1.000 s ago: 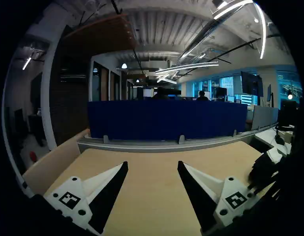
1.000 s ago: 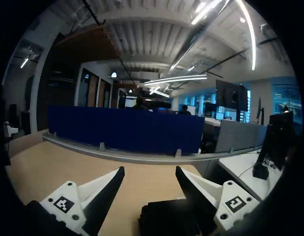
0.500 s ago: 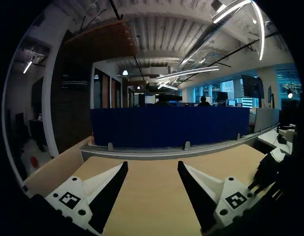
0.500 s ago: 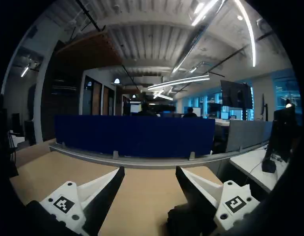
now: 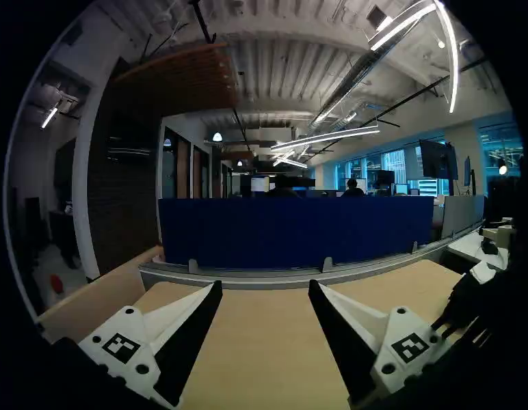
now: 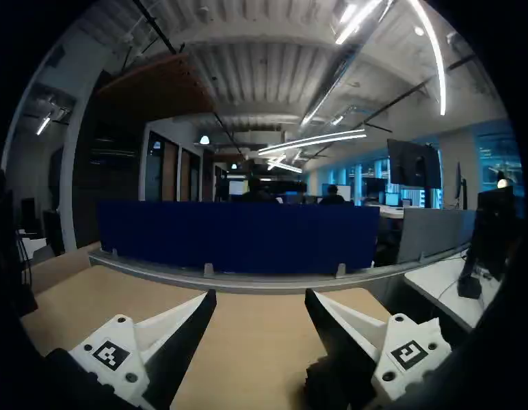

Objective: Fold towel

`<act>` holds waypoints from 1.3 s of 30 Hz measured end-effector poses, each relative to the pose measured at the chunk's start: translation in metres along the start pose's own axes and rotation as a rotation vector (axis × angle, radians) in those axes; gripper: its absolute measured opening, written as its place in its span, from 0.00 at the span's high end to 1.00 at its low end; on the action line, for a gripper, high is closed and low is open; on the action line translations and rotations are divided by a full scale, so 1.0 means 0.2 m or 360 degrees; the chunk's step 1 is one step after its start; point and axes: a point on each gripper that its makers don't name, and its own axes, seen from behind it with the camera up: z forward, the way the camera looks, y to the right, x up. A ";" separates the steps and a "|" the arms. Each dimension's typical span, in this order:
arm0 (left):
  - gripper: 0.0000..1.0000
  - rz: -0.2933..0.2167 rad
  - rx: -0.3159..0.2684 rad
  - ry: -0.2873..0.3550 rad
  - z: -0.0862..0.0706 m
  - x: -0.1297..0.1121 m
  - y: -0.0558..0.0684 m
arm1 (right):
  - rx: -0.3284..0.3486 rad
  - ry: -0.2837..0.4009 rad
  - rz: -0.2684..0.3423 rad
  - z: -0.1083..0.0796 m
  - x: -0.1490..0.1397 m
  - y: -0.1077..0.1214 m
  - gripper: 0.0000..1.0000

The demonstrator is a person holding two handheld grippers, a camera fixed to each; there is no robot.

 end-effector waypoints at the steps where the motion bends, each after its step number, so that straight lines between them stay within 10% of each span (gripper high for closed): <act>1: 0.06 0.0004 0.0000 0.0001 0.00 -0.01 0.00 | -0.0001 -0.0004 -0.0004 0.00 0.00 -0.01 0.00; 39: 0.07 0.0077 0.0014 0.0069 0.04 -0.12 -0.01 | -0.0016 -0.0082 -0.0124 0.03 0.09 -0.22 0.00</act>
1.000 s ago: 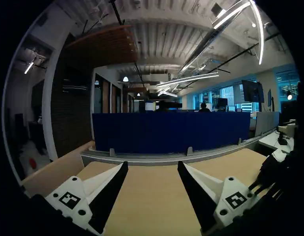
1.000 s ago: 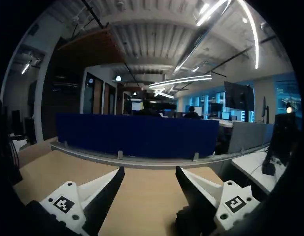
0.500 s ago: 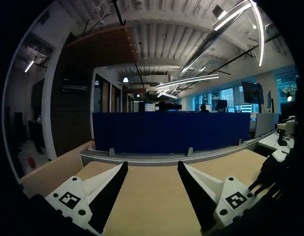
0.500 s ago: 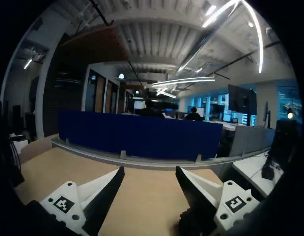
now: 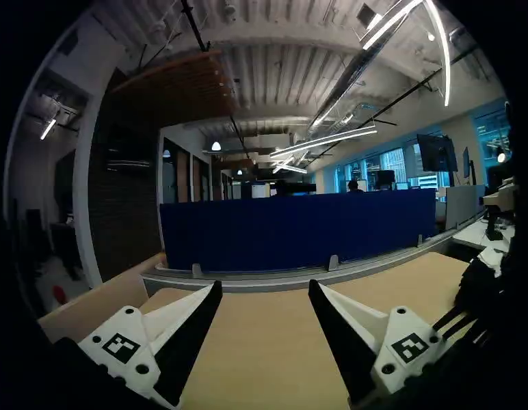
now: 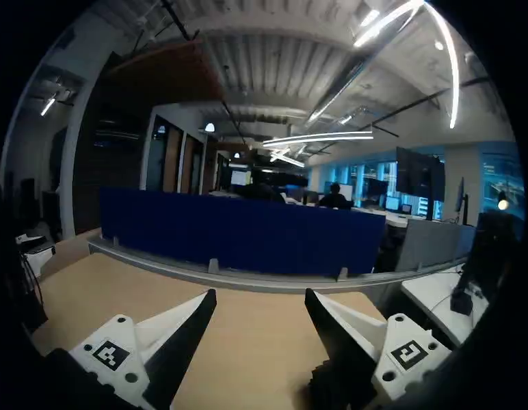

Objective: Fold towel

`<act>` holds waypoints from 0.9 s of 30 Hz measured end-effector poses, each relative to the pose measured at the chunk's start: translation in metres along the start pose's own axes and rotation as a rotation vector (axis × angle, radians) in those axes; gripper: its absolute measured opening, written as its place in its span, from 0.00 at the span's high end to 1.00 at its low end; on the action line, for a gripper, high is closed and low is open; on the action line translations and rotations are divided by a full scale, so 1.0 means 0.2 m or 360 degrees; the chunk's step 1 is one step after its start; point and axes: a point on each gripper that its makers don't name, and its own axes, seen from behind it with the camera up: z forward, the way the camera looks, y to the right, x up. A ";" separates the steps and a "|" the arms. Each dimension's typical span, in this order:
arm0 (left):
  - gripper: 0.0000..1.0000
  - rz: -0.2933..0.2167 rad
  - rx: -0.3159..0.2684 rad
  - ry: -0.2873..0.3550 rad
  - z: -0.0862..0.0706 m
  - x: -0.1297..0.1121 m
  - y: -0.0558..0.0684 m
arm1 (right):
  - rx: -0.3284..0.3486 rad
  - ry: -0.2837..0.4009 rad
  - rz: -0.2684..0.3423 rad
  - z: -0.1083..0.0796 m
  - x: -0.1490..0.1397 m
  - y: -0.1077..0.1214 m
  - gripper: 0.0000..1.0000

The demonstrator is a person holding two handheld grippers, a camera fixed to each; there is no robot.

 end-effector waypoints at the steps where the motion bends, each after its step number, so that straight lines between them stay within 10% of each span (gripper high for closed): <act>1: 0.07 0.0007 0.0003 0.0002 0.00 -0.01 0.00 | -0.0002 -0.0004 -0.0002 0.00 0.00 0.00 0.00; 27: 0.06 -0.0032 0.0079 0.0021 -0.07 -0.59 -0.03 | 0.0025 0.0014 0.0025 -0.08 -0.22 -0.13 0.00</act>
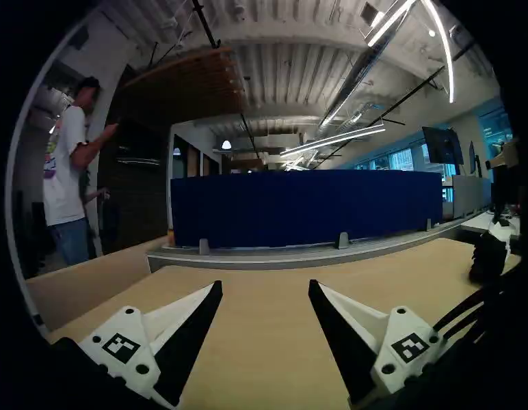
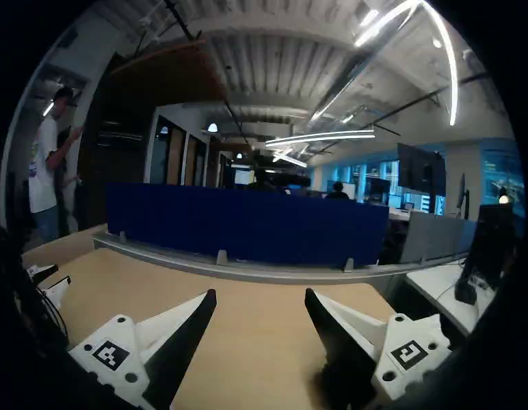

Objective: Fold towel

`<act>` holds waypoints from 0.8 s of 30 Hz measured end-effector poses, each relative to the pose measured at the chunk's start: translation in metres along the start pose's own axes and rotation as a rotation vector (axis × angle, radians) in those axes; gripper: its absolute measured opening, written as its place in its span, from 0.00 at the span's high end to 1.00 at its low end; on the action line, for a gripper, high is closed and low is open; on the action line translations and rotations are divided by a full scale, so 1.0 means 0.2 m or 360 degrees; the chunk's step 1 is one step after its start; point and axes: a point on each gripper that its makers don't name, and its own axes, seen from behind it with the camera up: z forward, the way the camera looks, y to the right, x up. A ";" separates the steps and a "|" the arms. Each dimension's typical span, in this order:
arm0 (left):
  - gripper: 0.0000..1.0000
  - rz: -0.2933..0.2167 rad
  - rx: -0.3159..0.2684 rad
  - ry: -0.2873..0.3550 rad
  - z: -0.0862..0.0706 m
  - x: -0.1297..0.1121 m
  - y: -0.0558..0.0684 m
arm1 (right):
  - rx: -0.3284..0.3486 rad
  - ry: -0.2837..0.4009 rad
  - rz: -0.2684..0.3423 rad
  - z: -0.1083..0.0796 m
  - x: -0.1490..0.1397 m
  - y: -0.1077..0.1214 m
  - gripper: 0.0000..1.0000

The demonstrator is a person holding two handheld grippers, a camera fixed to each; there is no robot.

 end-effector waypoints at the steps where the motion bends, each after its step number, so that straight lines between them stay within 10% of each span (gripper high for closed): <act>1: 0.06 -0.0005 -0.0001 0.0003 0.00 -0.02 0.00 | 0.0000 0.0001 0.0009 0.00 -0.01 0.00 0.00; 24: 0.06 -0.0066 0.0012 0.0015 0.00 -0.28 0.01 | 0.0011 0.0037 0.0006 -0.01 -0.08 -0.02 0.00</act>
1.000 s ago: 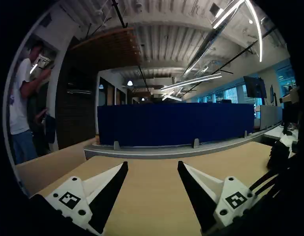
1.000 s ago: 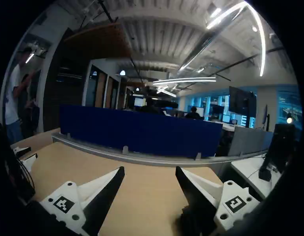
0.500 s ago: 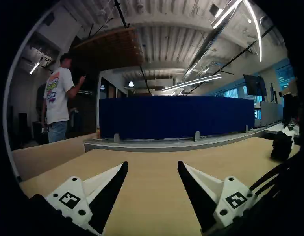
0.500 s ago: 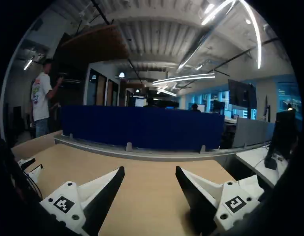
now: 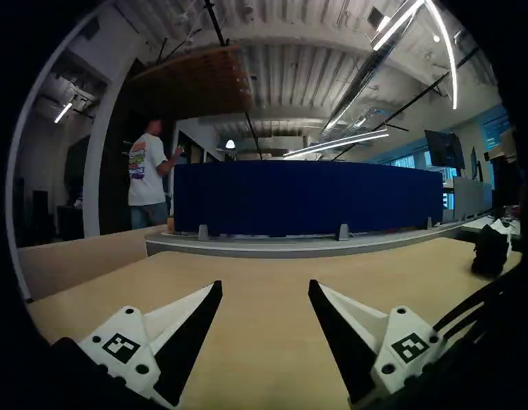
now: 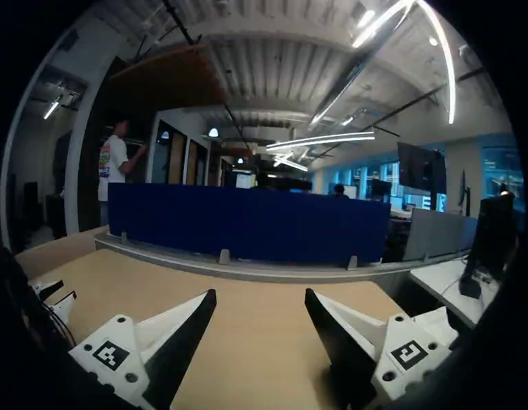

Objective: Fold towel

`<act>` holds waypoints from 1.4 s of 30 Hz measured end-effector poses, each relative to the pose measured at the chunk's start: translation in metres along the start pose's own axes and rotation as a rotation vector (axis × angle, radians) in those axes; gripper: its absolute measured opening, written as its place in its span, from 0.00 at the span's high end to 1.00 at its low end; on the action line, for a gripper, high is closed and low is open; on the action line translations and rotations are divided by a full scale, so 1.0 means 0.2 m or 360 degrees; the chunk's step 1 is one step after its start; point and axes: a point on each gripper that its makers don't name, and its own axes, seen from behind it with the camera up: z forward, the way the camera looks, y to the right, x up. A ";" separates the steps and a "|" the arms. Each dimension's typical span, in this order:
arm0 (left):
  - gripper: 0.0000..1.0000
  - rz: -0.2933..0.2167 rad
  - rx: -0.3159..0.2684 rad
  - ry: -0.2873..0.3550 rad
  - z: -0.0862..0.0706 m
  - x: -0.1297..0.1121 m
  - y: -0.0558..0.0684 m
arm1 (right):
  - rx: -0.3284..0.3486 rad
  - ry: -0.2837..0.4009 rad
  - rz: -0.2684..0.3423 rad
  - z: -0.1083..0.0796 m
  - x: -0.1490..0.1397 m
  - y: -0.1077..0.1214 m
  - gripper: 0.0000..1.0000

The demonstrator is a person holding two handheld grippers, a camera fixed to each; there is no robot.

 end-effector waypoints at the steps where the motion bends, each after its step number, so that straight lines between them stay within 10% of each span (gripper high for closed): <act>1: 0.06 -0.0001 -0.0001 -0.0005 0.00 -0.01 0.00 | -0.0001 -0.0001 -0.0001 0.00 0.00 0.00 0.00; 42: 0.06 0.0014 -0.0017 -0.0032 -0.01 -0.04 0.03 | 0.0031 0.0125 0.0030 -0.04 0.17 0.20 0.00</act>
